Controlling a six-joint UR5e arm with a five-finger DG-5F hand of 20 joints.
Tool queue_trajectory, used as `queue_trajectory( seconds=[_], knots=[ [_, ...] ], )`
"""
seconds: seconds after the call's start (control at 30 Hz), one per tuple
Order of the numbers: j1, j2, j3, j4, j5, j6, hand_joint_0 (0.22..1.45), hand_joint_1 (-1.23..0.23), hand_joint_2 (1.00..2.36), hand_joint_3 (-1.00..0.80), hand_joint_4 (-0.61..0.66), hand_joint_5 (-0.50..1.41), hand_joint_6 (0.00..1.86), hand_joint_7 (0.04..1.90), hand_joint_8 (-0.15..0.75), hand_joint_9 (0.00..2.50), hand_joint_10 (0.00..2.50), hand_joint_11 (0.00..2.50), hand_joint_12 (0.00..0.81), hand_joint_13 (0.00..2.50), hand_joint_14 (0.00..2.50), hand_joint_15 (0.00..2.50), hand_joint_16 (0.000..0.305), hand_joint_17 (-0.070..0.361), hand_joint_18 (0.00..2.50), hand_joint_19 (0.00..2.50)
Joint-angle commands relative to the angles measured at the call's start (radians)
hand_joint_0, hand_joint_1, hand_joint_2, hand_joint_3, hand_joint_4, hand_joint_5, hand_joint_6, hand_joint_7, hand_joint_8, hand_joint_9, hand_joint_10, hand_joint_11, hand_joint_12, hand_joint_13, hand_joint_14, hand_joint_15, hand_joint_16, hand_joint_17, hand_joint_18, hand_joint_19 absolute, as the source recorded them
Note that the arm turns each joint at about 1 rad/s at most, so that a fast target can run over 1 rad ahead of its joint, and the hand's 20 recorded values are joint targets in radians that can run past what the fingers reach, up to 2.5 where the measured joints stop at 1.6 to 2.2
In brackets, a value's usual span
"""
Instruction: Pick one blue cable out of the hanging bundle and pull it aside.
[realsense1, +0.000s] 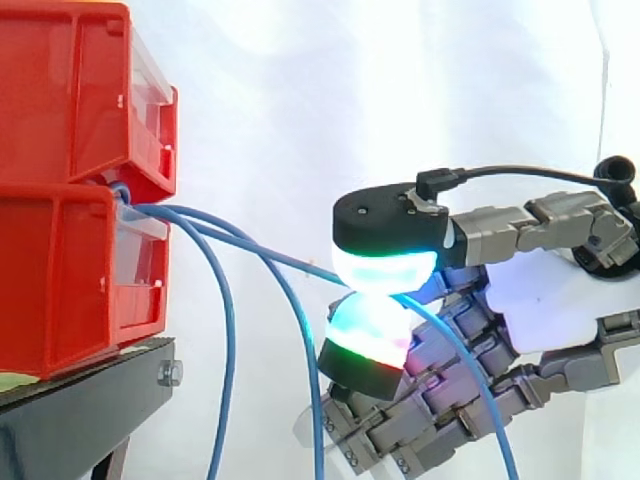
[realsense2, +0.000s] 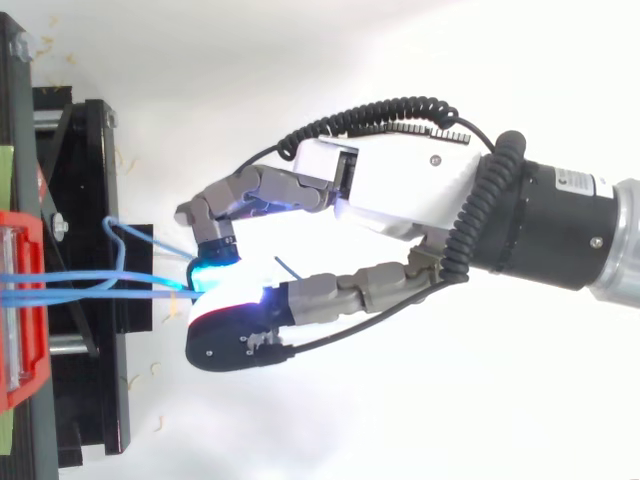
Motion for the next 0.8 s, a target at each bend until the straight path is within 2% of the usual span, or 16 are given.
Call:
queue_trajectory(
  seconds=[0.0, 0.23, 0.4, 0.6, 0.77],
  knots=[
    [0.002, 0.0, -0.006, 0.002, 0.0, 0.0, 0.6, -0.82, 1.0, 0.13, 0.05, -0.12, 0.87, 1.52, 0.233, 0.35, 0.0, 0.0, 0.409, 0.28, 0.0, 0.09, 0.065, 0.146, 0.11, 0.15],
    [0.004, 0.0, -0.006, 0.004, 0.0, 0.003, 0.59, -0.81, 1.0, 0.12, 0.07, -0.12, 0.87, 1.52, 0.244, 0.36, 0.0, 0.0, 0.415, 0.3, 0.0, 0.1, 0.064, 0.144, 0.13, 0.16],
    [0.004, 0.0, -0.006, 0.005, 0.0, 0.029, 0.59, -0.81, 1.01, 0.1, 0.09, -0.12, 0.87, 1.51, 0.25, 0.38, 0.0, 0.0, 0.419, 0.33, 0.0, 0.11, 0.064, 0.143, 0.15, 0.19],
    [0.002, 0.001, -0.006, 0.002, -0.003, 0.107, 0.59, -0.8, 1.01, 0.06, 0.12, -0.13, 0.86, 1.52, 0.254, 0.39, 0.0, 0.0, 0.418, 0.34, 0.0, 0.11, 0.062, 0.14, 0.17, 0.19],
    [-0.005, 0.001, 0.005, -0.009, -0.028, 0.185, 0.59, -0.8, 1.01, 0.05, 0.17, -0.13, 0.86, 1.53, 0.264, 0.4, 0.0, 0.0, 0.42, 0.35, 0.0, 0.12, 0.063, 0.141, 0.19, 0.21]
  ],
)
